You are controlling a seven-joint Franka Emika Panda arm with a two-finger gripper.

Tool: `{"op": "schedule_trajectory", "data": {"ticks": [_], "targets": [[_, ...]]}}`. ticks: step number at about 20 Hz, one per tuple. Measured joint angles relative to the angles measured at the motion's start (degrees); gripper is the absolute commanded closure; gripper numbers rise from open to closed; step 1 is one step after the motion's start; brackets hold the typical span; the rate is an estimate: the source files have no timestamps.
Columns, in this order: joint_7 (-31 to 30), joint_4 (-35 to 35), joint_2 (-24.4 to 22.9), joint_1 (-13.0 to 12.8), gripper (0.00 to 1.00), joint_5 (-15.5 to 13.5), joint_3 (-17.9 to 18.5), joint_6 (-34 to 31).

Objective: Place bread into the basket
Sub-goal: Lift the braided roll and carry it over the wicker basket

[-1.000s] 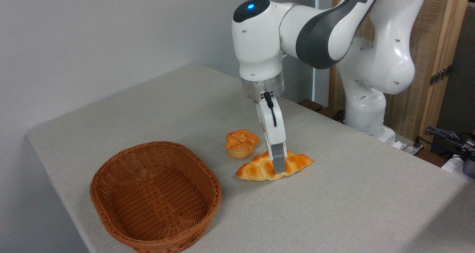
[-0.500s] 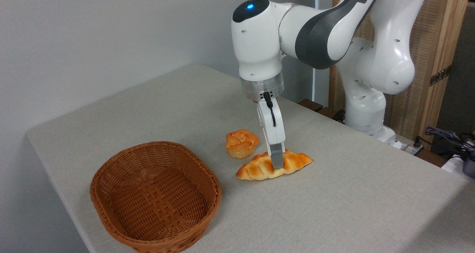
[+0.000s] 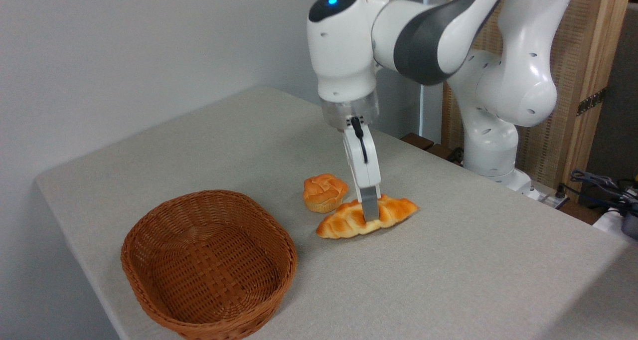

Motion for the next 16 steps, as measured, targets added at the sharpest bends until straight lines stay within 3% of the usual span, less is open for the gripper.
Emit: {"op": "schedule_trajectory", "data": {"ticks": [5,10,16], "targets": [[-0.1,6.3,0.2,-2.1,0.65,-0.6,1.9,-3.2],[-2.2,8.7,0.8,-3.1,0.64,-5.8,4.7,-3.3],[-16.0,17.7,5.8,-8.1,0.64,-9.1,4.8,-2.7]]}}
